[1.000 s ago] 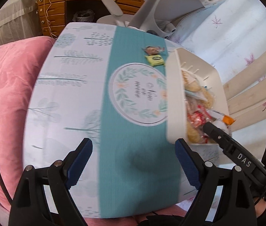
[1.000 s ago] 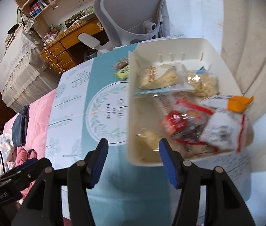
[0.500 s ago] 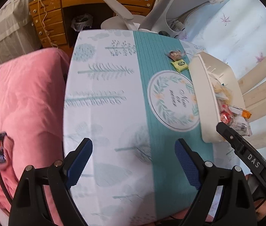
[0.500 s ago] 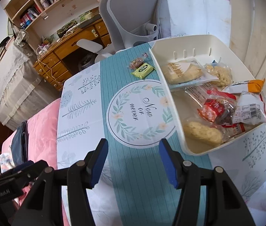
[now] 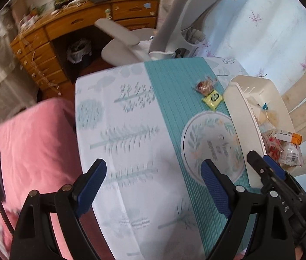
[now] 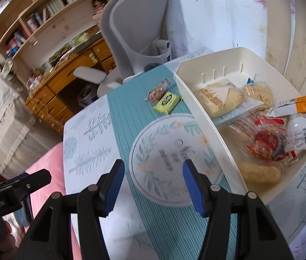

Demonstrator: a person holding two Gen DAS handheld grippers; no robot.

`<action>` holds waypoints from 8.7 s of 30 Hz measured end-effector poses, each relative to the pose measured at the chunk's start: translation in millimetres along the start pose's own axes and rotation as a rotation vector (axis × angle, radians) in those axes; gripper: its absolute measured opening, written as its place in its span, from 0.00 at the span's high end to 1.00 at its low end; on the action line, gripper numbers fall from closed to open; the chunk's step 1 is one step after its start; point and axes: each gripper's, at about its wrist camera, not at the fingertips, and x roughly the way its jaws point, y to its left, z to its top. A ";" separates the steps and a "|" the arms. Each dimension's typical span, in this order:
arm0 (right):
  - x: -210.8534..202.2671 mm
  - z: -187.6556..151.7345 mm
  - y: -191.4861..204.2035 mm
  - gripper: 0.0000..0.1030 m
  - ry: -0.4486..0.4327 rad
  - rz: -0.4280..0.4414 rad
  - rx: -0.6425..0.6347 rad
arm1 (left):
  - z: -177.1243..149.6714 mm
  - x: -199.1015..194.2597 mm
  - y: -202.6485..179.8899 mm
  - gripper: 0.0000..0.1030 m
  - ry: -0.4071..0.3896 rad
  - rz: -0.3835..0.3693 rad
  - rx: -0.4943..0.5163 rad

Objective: Organize snacks

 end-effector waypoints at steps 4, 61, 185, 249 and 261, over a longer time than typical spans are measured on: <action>24.6 13.1 8.4 0.45 -0.030 -0.010 0.061 | 37.3 18.8 -11.7 0.15 0.015 0.004 0.084; 183.2 74.6 2.0 0.56 -0.098 -0.196 0.088 | 181.6 266.4 -108.2 0.60 0.303 -0.418 0.069; -62.0 39.6 -250.0 0.19 0.225 0.211 -0.301 | -111.0 -14.1 -226.8 0.22 -0.021 -0.054 -0.486; -243.2 -17.4 -199.8 0.00 0.170 0.133 -0.384 | -198.1 -192.6 -266.7 0.01 -0.243 0.268 -0.269; -239.1 -19.7 -199.0 0.00 0.187 0.143 -0.378 | -198.0 -193.2 -268.3 0.01 -0.244 0.272 -0.269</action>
